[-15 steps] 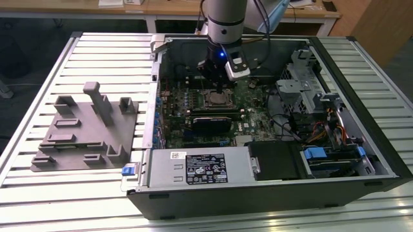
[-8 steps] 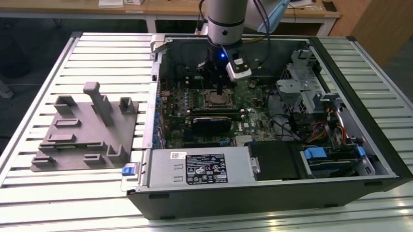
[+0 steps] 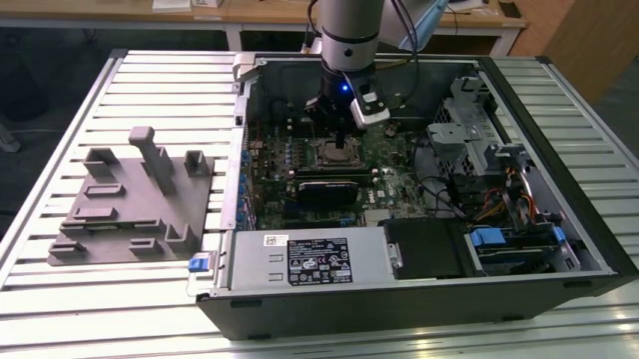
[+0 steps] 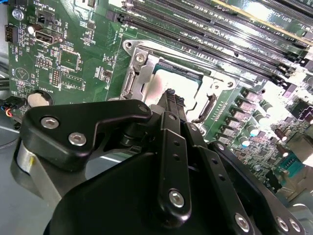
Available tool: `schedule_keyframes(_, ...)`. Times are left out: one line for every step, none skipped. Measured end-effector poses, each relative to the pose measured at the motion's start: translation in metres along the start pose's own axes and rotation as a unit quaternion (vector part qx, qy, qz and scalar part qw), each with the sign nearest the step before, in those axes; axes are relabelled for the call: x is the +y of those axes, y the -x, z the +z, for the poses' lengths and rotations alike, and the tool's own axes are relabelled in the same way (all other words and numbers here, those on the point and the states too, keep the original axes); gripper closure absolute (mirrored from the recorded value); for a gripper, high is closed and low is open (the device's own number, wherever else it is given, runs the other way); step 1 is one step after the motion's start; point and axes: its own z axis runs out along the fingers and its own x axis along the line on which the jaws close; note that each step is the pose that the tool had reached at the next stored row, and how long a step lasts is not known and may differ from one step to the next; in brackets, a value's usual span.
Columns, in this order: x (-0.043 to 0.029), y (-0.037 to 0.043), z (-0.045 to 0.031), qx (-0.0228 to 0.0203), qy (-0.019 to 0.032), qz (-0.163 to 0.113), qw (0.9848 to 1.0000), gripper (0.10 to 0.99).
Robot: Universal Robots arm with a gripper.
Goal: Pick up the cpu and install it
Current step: 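Install the first cpu locking lever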
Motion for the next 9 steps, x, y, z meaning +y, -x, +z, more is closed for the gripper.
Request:
schedule_keyframes(0.0000,0.0000,0.0000,0.0000,0.0000,0.000,1.0000,0.980)
schedule_keyframes(0.0000,0.0000,0.0000,0.0000,0.0000,0.000,1.0000,0.980)
schedule_keyframes(0.0000,0.0000,0.0000,0.0000,0.0000,0.000,1.0000,0.980)
schedule_keyframes(0.0000,0.0000,0.0000,0.0000,0.0000,0.000,1.0000,0.980)
schedule_keyframes(0.0000,0.0000,-0.0003,0.0000,-0.0001,0.000,1.0000,0.980)
schedule_keyframes(0.0000,0.0000,-0.0005,0.0000,0.0000,0.000,1.0000,0.980)
schedule_keyframes(0.0000,0.0000,-0.0009,0.0001,-0.0001,0.000,1.0000,0.980)
schedule_keyframes(0.0000,0.0000,-0.0015,0.0001,-0.0001,0.000,1.0000,0.980)
schedule_keyframes(0.0000,0.0001,-0.0022,0.0001,-0.0001,0.000,1.0000,0.980)
